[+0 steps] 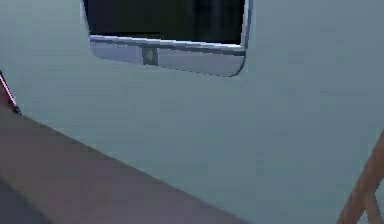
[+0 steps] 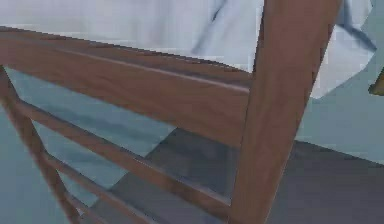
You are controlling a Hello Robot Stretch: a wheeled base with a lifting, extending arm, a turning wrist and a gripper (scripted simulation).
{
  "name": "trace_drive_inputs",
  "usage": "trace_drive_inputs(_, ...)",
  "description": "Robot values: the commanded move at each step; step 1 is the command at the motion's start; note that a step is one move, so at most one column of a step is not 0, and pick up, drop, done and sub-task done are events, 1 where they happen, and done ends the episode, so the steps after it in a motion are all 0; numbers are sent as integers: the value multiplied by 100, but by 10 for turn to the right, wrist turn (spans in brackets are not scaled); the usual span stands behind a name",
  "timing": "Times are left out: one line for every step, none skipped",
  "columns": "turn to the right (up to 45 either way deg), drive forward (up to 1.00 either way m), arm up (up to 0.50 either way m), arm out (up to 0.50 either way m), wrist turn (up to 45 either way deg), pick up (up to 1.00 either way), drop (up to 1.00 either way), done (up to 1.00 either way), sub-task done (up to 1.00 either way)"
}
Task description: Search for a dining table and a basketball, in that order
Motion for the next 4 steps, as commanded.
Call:
trace_drive_inputs(-450,0,0,0,0,0,0,0,0)
trace_drive_inputs(-450,0,0,0,0,0,0,0,0)
trace_drive_inputs(-450,0,0,0,0,0,0,0,0)
trace_drive_inputs(-60,0,0,0,0,0,0,0,0)
